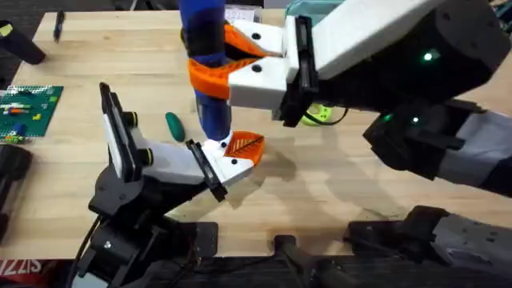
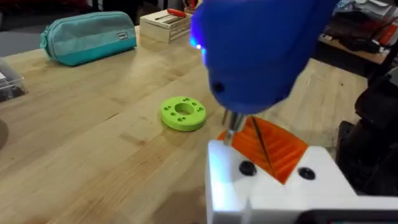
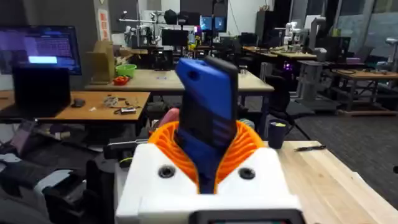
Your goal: Pick up the gripper from the table and insert it into the empty holder that is missing its gripper. Then pick up a screw, insert it into the mounting hole, and use the screwdriver to tighten it. Finally, clean up the table by picking up the vegetable and placing it into the bucket.
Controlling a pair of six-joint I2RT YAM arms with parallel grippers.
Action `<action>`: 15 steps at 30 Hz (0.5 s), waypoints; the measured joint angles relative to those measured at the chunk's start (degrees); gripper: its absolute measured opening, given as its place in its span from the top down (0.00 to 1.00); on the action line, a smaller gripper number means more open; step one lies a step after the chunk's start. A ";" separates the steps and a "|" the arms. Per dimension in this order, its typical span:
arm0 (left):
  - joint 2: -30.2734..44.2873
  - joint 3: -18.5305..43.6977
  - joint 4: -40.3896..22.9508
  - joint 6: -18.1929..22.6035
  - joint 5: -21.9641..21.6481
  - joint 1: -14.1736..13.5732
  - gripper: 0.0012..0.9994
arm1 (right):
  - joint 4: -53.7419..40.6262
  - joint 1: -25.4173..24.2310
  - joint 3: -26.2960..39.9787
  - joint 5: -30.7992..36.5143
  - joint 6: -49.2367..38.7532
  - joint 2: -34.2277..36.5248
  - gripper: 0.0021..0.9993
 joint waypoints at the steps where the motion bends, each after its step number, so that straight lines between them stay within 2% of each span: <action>1: 0.00 0.00 0.00 0.00 0.00 0.00 0.98 | 0.15 0.00 0.00 -0.02 0.00 0.00 0.90; 15: 0.00 0.00 0.00 -0.02 0.00 0.00 0.98 | -0.01 -0.34 0.00 -0.15 0.00 0.00 0.90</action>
